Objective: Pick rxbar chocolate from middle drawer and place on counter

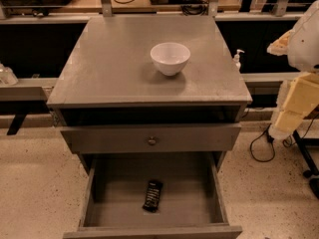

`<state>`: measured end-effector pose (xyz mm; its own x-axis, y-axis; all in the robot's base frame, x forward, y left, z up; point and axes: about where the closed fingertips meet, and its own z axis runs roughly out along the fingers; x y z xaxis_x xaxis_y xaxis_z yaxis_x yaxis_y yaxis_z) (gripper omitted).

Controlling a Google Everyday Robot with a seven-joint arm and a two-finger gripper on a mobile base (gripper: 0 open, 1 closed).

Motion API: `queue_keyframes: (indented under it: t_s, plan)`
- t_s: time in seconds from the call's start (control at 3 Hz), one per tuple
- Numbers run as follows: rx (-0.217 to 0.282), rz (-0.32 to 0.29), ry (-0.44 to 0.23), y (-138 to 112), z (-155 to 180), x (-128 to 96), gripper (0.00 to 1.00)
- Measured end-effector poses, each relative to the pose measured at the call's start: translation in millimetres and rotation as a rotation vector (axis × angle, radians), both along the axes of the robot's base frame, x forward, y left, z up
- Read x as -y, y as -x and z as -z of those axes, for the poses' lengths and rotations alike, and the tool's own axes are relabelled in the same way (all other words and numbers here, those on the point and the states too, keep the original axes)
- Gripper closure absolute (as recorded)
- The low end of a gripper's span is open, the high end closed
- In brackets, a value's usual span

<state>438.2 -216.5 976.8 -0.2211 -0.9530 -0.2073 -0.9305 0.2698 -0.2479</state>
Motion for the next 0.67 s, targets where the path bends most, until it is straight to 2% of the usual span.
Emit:
queue_keyframes:
  t_s: [0.33,0.67]
  plan:
    - [0.000,0.000,0.000,0,0,0,0.00]
    - [0.076,-0.108,0.008,-13,18,-28,0.00]
